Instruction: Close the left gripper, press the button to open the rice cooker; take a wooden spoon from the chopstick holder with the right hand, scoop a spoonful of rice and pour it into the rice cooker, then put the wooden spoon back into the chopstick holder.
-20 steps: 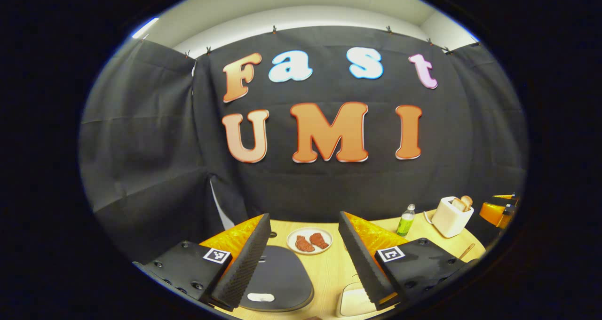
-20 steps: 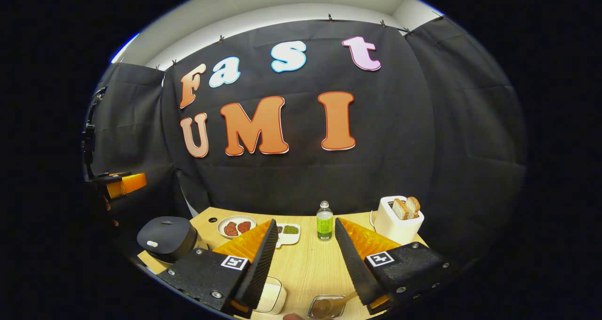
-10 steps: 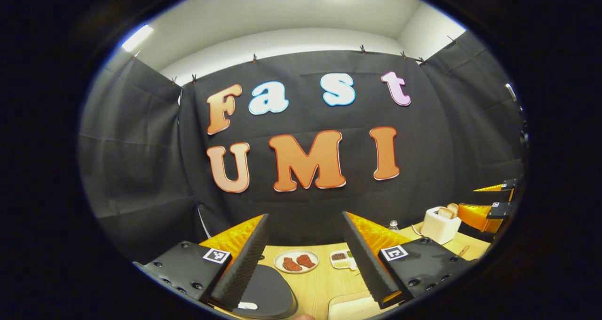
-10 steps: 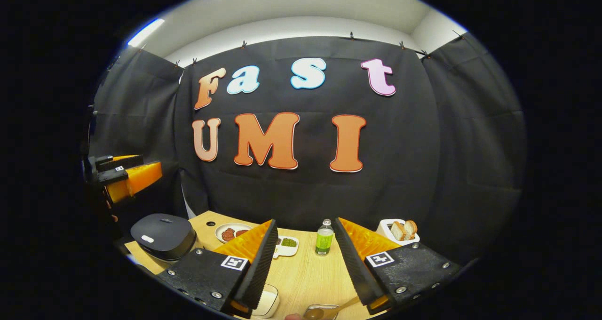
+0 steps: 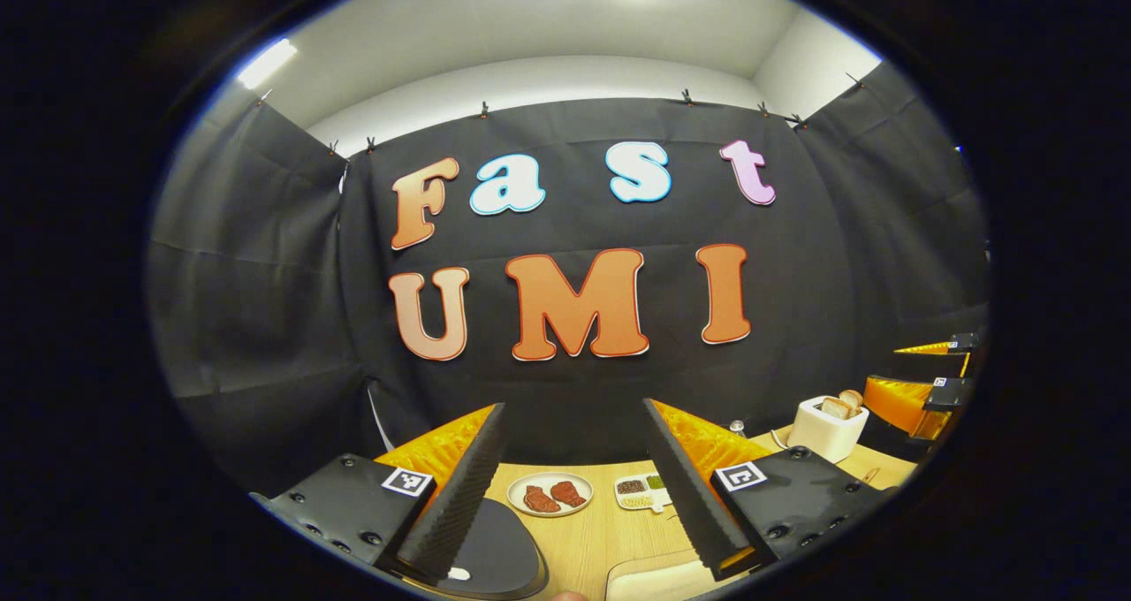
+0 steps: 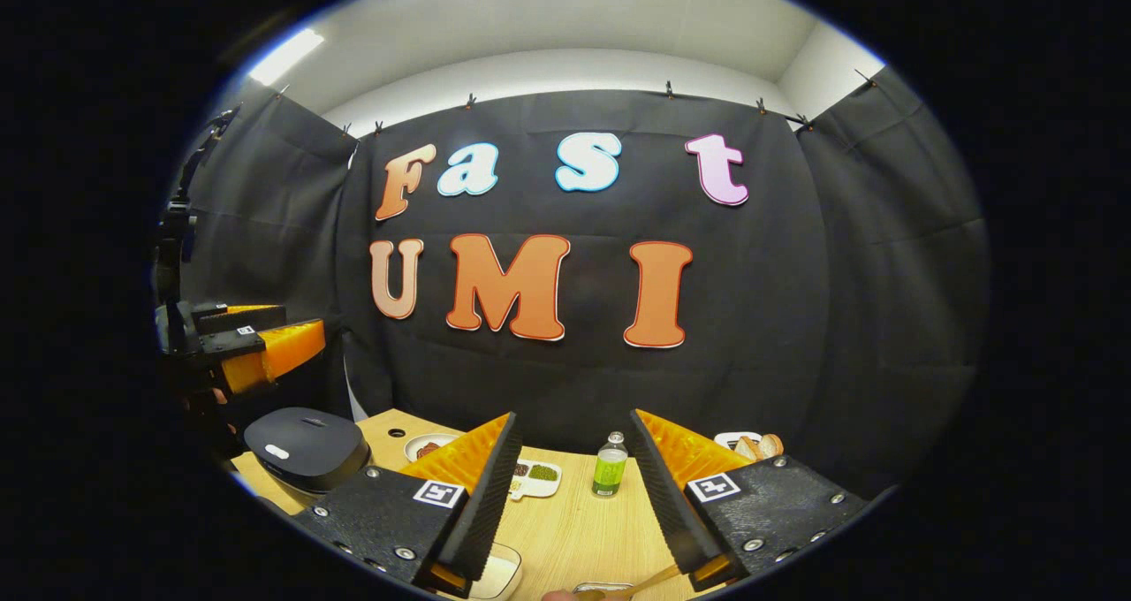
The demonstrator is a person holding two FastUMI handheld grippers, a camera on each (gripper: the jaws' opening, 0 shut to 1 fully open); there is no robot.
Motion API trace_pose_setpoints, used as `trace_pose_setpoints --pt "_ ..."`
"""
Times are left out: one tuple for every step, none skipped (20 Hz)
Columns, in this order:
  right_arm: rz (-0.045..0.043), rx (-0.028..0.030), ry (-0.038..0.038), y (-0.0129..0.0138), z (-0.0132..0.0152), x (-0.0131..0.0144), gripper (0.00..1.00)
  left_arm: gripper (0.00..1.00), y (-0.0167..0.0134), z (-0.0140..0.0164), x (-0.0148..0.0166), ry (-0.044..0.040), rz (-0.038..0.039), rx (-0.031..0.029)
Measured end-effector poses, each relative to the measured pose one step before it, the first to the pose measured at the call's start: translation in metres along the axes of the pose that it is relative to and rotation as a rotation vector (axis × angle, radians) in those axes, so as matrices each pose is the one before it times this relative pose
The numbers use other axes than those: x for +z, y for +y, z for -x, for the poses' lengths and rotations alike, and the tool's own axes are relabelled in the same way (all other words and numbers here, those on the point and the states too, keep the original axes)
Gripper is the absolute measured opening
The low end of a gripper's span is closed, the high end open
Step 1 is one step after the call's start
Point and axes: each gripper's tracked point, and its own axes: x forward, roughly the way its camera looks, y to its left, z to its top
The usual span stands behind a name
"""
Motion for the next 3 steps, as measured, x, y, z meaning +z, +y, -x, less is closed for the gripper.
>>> trace_pose_setpoints --pt "-0.00666 -0.00084 0.00254 0.00040 -0.00186 0.00043 0.77 1.00 -0.00248 -0.00052 -0.00266 0.00720 0.00700 -0.00601" --pt "-0.00790 0.00016 0.00222 -0.00053 -0.00059 -0.00085 0.77 1.00 0.00029 -0.00124 -0.00285 0.00779 0.00458 -0.00149" --pt "-0.00699 -0.00241 0.00119 -0.00012 -0.00103 0.00000 0.77 1.00 0.00057 -0.00081 -0.00307 0.00924 0.00079 0.00047"
